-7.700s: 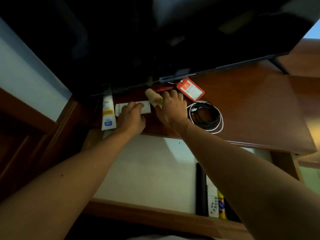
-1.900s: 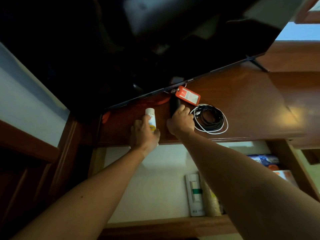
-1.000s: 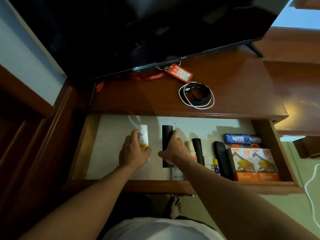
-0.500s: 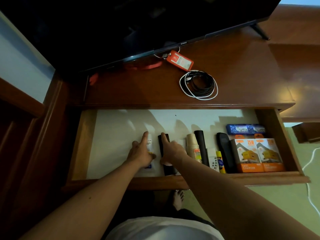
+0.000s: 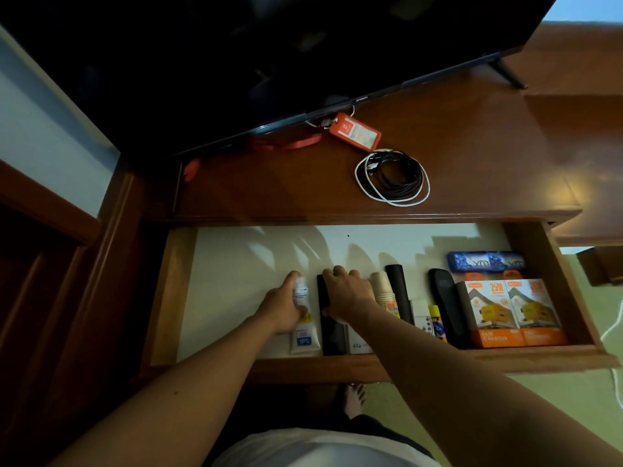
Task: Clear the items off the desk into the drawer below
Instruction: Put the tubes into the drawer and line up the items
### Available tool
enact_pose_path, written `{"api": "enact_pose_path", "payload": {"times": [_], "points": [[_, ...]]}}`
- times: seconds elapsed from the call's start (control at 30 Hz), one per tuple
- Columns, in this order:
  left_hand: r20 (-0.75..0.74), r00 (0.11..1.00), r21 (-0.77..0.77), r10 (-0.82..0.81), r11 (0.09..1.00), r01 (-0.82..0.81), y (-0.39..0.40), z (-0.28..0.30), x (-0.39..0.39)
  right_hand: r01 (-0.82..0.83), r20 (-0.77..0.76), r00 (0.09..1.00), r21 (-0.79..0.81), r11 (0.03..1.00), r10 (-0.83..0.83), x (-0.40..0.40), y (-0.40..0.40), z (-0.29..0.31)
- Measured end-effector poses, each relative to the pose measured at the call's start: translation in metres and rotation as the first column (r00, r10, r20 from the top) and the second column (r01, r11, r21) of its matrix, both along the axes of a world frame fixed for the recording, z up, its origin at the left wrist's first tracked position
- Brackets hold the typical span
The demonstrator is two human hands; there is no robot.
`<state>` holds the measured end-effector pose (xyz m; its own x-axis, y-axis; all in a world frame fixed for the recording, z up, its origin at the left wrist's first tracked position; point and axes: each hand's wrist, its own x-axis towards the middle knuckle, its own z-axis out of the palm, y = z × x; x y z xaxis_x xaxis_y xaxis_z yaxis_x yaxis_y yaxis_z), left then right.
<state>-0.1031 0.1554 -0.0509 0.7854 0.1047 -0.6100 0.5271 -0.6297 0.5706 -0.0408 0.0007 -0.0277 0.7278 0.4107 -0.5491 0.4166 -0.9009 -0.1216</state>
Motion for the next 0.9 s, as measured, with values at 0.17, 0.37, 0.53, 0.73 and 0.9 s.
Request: {"api": "enact_pose_path", "payload": {"times": [0.17, 0.37, 0.53, 0.73, 0.9], "points": [[0.025, 0.998, -0.011, -0.053, 0.999, 0.053, -0.009, -0.001, -0.004, 0.021, 0.005, 1.0, 0.015, 1.0, -0.021, 0.009, -0.012, -0.001], [0.034, 0.999, -0.02, -0.033, 0.999, 0.034, -0.009, -0.003, -0.006, 0.042, -0.004, 0.999, 0.037, 0.998, -0.042, 0.003, -0.011, -0.005], [0.036, 0.999, -0.021, -0.005, 1.0, 0.006, -0.011, -0.006, -0.008, 0.044, 0.003, 0.999, 0.035, 0.998, -0.044, -0.001, -0.01, -0.006], [0.048, 0.999, 0.001, -0.014, 1.0, 0.014, -0.013, -0.011, -0.008, 0.068, -0.019, 0.998, 0.058, 0.996, -0.067, -0.002, -0.014, -0.008], [0.047, 0.995, 0.083, -0.083, 0.993, 0.079, -0.025, -0.011, -0.003, 0.071, -0.023, 0.997, 0.061, 0.996, -0.07, 0.001, -0.014, -0.007]]}}
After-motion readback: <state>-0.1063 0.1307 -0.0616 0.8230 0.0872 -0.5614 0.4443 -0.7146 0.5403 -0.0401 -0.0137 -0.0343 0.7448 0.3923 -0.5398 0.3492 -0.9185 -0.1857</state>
